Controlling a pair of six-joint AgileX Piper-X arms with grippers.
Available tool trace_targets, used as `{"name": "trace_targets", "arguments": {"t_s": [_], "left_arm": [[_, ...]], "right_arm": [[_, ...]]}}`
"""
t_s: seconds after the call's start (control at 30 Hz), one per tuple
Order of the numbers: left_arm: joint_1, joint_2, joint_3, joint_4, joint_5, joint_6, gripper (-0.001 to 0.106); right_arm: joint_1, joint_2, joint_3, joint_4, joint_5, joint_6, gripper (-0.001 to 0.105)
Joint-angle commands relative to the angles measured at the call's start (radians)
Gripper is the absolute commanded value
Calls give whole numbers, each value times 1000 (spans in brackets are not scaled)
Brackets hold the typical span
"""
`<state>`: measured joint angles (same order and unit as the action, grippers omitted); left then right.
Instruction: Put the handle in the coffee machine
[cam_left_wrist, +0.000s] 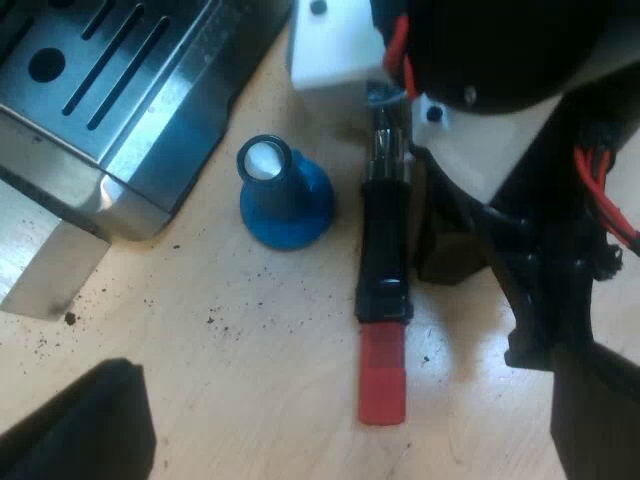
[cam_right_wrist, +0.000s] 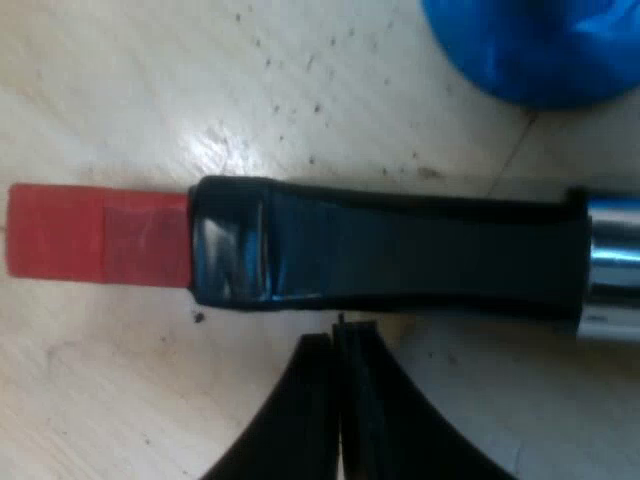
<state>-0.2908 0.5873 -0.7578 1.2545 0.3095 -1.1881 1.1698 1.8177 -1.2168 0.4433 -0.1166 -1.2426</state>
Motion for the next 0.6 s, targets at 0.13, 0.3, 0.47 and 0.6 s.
{"name": "trace_targets", "arguments": {"t_s": [0.13, 0.3, 0.47, 0.6], "left_arm": [[0, -2, -8, 5, 18, 0, 82], [0, -2, -8, -4, 114, -39, 82], [0, -2, -8, -4, 147, -52, 82], [0, -2, -8, -55, 162, -72, 82]], "right_arm": [[-2, -117, -7, 144, 5, -11, 0], [-2, -211, -7, 260, 47, -18, 28], [-2, -284, -7, 344, 131, -80, 78], [-54, -313, -18, 354, 163, -109, 97]]}}
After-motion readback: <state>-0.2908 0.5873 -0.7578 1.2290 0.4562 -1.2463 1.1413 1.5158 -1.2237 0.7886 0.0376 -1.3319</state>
